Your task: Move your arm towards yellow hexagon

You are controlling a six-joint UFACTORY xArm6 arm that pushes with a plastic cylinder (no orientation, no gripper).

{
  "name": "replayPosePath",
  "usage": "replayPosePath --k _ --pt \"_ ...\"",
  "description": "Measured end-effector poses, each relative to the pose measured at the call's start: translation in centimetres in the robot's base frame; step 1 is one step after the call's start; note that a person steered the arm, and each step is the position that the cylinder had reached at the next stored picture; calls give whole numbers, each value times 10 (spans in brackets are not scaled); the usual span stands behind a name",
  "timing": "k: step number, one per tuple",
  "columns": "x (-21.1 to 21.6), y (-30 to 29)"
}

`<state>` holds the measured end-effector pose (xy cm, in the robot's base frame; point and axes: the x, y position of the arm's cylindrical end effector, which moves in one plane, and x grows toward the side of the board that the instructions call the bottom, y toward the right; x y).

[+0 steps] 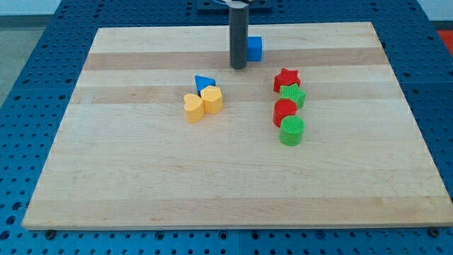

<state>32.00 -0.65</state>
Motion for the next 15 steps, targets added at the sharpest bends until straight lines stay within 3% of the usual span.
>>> replayPosePath --k 3,5,7,9,12,14,15 --pt "7 -44" --pt "1 -142" --pt "-3 -174" --pt "-8 -241" --pt "-22 -265" --pt "0 -237" --pt "38 -205"
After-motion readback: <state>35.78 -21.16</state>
